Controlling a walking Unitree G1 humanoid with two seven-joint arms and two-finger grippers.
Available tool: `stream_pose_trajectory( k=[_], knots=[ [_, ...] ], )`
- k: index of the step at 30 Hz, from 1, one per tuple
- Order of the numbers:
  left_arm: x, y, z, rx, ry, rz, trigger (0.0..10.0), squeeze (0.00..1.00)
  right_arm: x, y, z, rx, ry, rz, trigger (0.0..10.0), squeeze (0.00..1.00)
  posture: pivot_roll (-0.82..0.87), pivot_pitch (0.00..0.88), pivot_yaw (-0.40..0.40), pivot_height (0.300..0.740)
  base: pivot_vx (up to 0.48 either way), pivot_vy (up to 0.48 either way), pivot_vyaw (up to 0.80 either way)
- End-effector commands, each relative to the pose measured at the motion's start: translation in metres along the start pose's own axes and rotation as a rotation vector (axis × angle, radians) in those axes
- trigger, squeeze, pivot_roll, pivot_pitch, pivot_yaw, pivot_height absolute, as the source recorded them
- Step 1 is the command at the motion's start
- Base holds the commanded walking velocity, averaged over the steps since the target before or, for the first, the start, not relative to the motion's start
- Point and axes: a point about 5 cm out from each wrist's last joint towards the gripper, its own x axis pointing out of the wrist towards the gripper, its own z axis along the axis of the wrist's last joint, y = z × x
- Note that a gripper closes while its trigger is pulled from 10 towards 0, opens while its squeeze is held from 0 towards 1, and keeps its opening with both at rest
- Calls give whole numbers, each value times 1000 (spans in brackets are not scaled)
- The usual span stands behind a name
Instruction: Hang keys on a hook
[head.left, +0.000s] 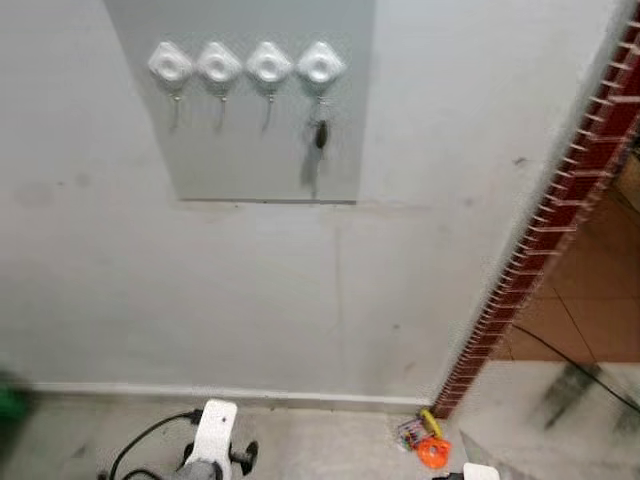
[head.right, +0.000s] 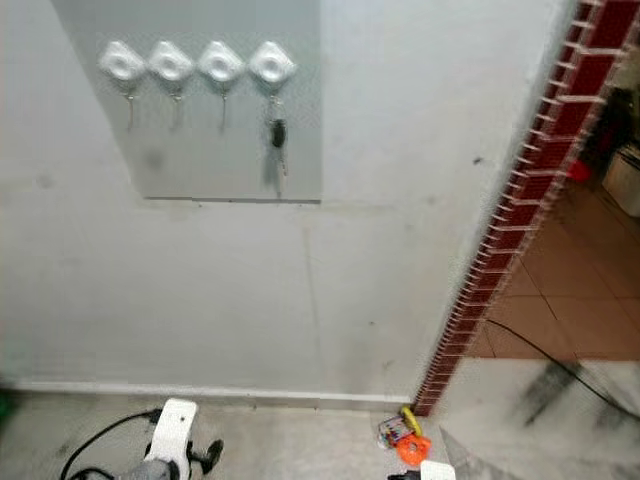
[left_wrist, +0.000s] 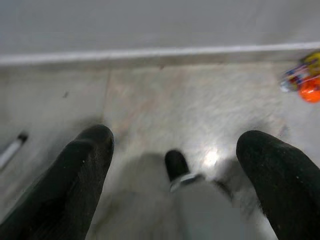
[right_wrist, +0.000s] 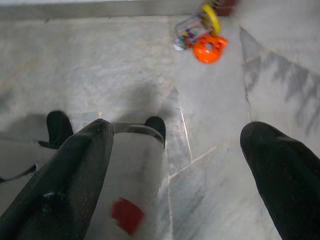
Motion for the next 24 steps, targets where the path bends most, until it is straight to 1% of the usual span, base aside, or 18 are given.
stream_pose_trajectory(
  k=[1,9,18,24],
  knots=[
    [-1,3,-5,4,22,12,10000,0,-1,1,-5,-16,23,0,10000,0,-67,0,42,740,0,0,800],
    [-1,4,-6,-6,24,19,10000,0,0,0,-4,-72,30,3,10000,0,-57,0,33,740,0,0,800],
    [-2,3,-6,-16,26,23,10000,0,0,3,-4,-92,31,18,10000,0,-51,0,23,740,0,0,800],
    [-1,2,-4,-22,19,21,10000,0,0,4,-3,-87,28,21,10000,0,-51,0,21,740,0,0,800]
  ],
)
